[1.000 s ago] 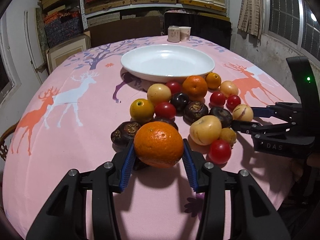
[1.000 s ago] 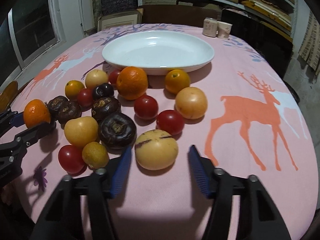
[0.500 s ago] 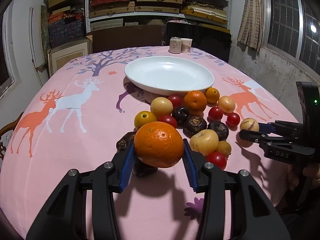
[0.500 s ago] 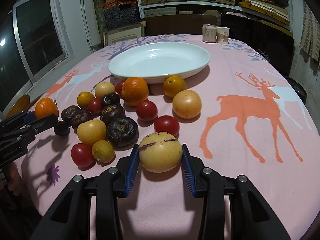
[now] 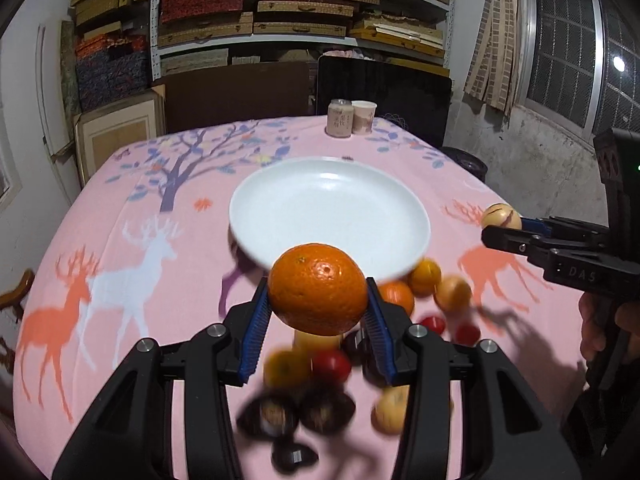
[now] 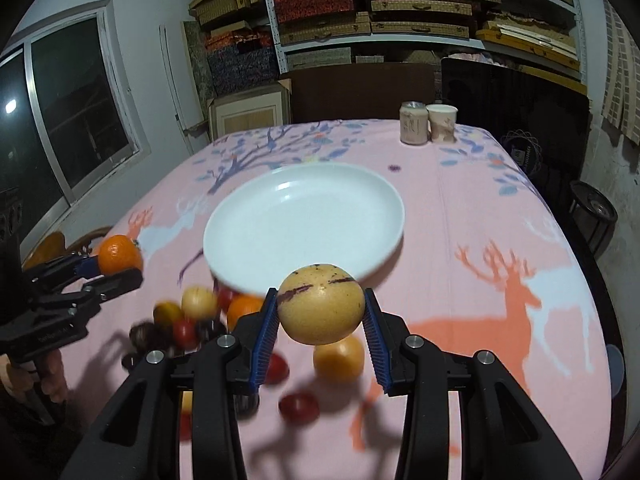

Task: Organize fruits
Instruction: 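Carry both fruits over the white plate and open both tools to release, then grasp a small dark purple fruit with the left tool while the right tool grasps a red tomato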

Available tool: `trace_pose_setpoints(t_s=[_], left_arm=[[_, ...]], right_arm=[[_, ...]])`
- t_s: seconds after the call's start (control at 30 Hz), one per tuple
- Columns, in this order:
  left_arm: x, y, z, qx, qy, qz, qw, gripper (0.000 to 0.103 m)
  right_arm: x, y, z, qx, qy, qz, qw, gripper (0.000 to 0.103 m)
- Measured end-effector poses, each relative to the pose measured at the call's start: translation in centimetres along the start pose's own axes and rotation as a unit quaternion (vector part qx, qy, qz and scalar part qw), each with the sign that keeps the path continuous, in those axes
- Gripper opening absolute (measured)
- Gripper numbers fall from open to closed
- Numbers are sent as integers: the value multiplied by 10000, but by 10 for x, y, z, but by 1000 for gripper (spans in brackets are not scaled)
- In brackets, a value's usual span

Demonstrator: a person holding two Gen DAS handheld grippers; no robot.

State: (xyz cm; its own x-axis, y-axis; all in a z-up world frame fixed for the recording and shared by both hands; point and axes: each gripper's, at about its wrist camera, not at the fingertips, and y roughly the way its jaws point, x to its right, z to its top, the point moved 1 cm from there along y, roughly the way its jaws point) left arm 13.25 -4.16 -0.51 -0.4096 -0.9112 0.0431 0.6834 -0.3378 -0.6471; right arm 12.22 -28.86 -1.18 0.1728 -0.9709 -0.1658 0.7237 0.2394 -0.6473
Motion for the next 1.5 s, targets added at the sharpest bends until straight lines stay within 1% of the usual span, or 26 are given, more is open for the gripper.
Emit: trace_pose_setpoints(t_s=[0.07, 0.13, 0.23, 0.3, 0.37, 0.53, 0.57, 0.6, 0.63, 0.67, 0.7, 0.73, 0.77, 0.8, 0.87, 0.9, 0.93, 1.0, 1.03, 1.1, 1.17, 1.27, 1.33, 1.4, 1.47, 1.5], left_arm=[[-5, 26, 29, -141, -50, -37, 9999, 45], [-13, 56, 52, -348, -187, -6, 9992, 45], [-29, 113, 79, -818, -486, -25, 9955, 45], [-37, 150, 85, -1137, -617, -21, 9916, 45], [-44, 179, 90, -1352, -694, -9, 9884, 45], [-54, 222, 96, -1594, -782, 55, 9841, 45], [-55, 225, 96, -1641, -823, 50, 9830, 45], [-57, 228, 97, -1670, -883, 93, 9819, 45], [-58, 228, 97, -1680, -916, 99, 9815, 46], [-59, 225, 98, -1657, -964, 60, 9814, 52], [-61, 219, 100, -1572, -1019, 63, 9823, 62], [-63, 209, 100, -1439, -1056, 98, 9839, 67], [-66, 197, 101, -1283, -1113, 119, 9854, 77], [-67, 186, 101, -1191, -1178, 122, 9858, 85], [-70, 164, 98, -1086, -1346, -35, 9849, 86], [-70, 149, 93, -1040, -1405, -166, 9845, 86], [-69, 136, 88, -998, -1392, -209, 9850, 86], [-62, 105, 70, -909, -1178, -260, 9885, 91], [-58, 90, 59, -859, -1011, -245, 9909, 91], [-45, 62, 32, -790, -602, -87, 9950, 91], [-35, 37, -3, -803, -340, 19, 9962, 91], [-27, 14, -49, -969, -246, 27, 9950, 91], [-22, 1, -77, -1044, -184, 106, 9943, 91], [-17, -8, -98, -1046, -137, 233, 9941, 91], [-14, -9, -111, -1064, -86, 325, 9938, 91], [-13, -7, -116, -1073, -85, 440, 9932, 91]], right_arm=[[4, 18, 26, -7, 24, 52, 10000, 42], [11, 45, 49, -123, 87, 45, 9999, 42], [19, 94, 75, -414, 118, 3, 9991, 42], [23, 126, 84, -615, 104, -39, 9980, 42], [28, 155, 90, -740, 108, -218, 9970, 42], [23, 191, 104, -743, -3, -222, 9970, 43], [21, 194, 107, -721, -53, -254, 9971, 46], [20, 195, 110, -643, -86, -314, 9974, 60], [21, 193, 113, -550, -57, -336, 9979, 63], [23, 191, 115, -467, 9, -310, 9984, 63], [25, 187, 117, -433, 103, -258, 9987, 63], [28, 180, 118, -385, 231, -177, 9988, 64], [29, 174, 118, -347, 292, -150, 9989, 64], [30, 166, 116, -297, 321, -155, 9989, 65], [28, 142, 106, -181, 377, -159, 9990, 70], [27, 132, 101, -149, 400, -159, 9990, 73], [25, 118, 93, -112, 401, -169, 9990, 78], [17, 94, 76, -91, 309, -165, 9993, 81], [12, 80, 63, -74, 248, -162, 9995, 82], [2, 56, 37, -80, 130, -206, 9997, 83], [-6, 35, 9, -97, 107, -180, 9997, 83], [-13, 10, -27, -39, 278, -97, 9996, 84], [-19, -2, -48, 35, 367, -49, 9993, 84], [-24, -9, -65, 108, 355, -138, 9992, 84], [-27, -13, -79, 158, 306, -314, 9989, 84], [-27, -14, -83, 157, 311, -367, 9987, 84]])
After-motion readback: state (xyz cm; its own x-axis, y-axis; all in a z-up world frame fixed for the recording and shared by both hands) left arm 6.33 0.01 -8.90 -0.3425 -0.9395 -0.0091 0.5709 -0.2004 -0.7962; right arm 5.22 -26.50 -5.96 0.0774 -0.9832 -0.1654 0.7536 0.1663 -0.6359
